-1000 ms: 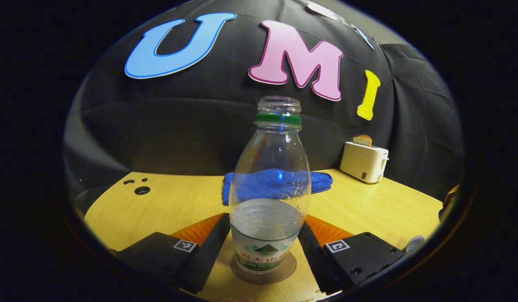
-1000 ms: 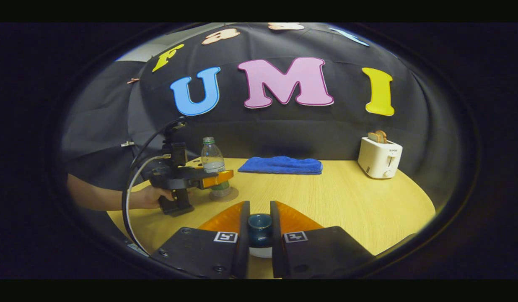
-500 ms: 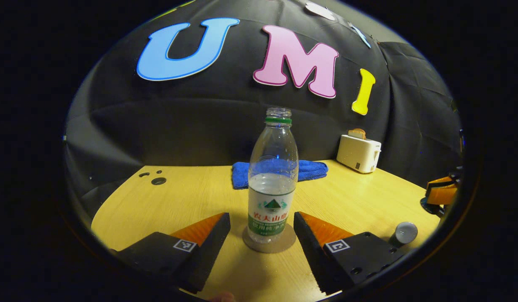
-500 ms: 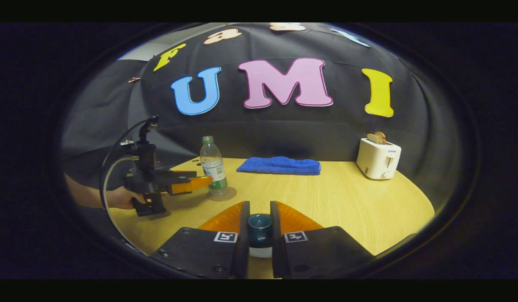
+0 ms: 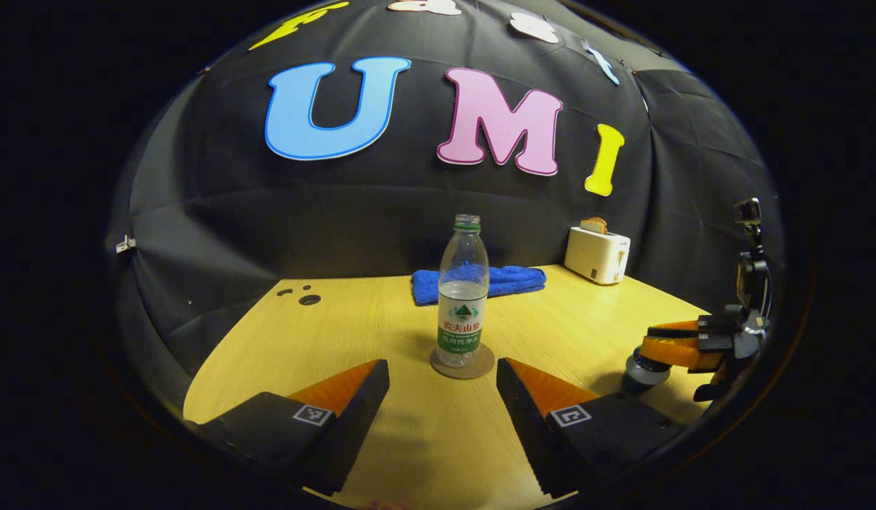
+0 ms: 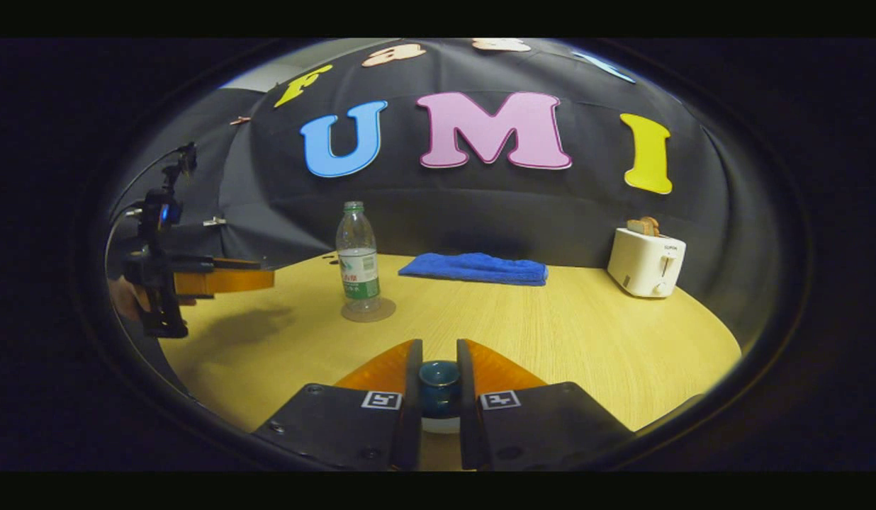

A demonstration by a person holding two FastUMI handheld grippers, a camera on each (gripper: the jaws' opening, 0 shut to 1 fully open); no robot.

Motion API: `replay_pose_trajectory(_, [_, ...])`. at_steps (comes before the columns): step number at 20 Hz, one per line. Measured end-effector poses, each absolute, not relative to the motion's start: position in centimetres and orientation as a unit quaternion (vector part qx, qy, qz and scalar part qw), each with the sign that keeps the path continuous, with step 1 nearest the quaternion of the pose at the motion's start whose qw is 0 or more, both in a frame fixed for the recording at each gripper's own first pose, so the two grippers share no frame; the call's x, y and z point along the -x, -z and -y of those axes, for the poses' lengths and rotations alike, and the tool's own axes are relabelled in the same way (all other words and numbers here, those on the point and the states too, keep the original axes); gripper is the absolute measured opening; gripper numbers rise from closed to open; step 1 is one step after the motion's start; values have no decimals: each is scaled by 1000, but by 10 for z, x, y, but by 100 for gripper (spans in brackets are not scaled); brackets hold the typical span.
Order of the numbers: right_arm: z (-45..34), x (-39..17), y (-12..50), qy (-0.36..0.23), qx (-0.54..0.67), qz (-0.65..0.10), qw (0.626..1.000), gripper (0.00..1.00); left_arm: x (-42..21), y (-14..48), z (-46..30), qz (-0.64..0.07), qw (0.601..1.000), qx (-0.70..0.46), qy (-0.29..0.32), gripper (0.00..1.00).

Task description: Open the teacup lid with one hand, grasp the water bottle and pour water into the teacup with the other hand; after pouring, place the water bottle on the coaster and then close the teacup lid.

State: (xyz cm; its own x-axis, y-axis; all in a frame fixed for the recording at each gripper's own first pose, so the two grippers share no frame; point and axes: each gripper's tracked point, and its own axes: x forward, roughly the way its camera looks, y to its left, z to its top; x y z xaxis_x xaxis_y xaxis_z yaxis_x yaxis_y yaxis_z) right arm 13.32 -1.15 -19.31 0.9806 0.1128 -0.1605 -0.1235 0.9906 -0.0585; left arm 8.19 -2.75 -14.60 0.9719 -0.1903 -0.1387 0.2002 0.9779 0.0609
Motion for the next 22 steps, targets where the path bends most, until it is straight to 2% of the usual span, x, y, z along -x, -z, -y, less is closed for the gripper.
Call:
replay_pose_trajectory(6, [19, -133, 210, -54, 35, -81, 995, 29, -74, 143, 53, -70, 992, 30, 103, 96])
replay_pose_trajectory(8, [16, -132, 209, -62, 45, -76, 994, 22, -73, 144, 62, -72, 991, 38, 105, 96])
replay_pose_trajectory(12, [13, -129, 211, -70, 60, -74, 993, 27, -73, 143, 71, -76, 990, 38, 110, 96])
replay_pose_trajectory(13, [15, -128, 209, -72, 54, -76, 993, 39, -72, 140, 72, -75, 990, 35, 110, 95])
replay_pose_trajectory(14, [15, -127, 205, -72, 43, -76, 994, 35, -71, 136, 74, -75, 991, 32, 109, 96])
replay_pose_trajectory(18, [18, -119, 168, -67, 33, -70, 995, 100, -58, 107, 77, -71, 993, 24, 95, 96])
replay_pose_trajectory(20, [22, -110, 135, -63, 33, -57, 996, 100, -50, 85, 73, -61, 996, 21, 64, 95])
replay_pose_trajectory(22, [26, -104, 101, -55, 39, -44, 997, 100, -43, 67, 62, -49, 999, 23, 7, 95])
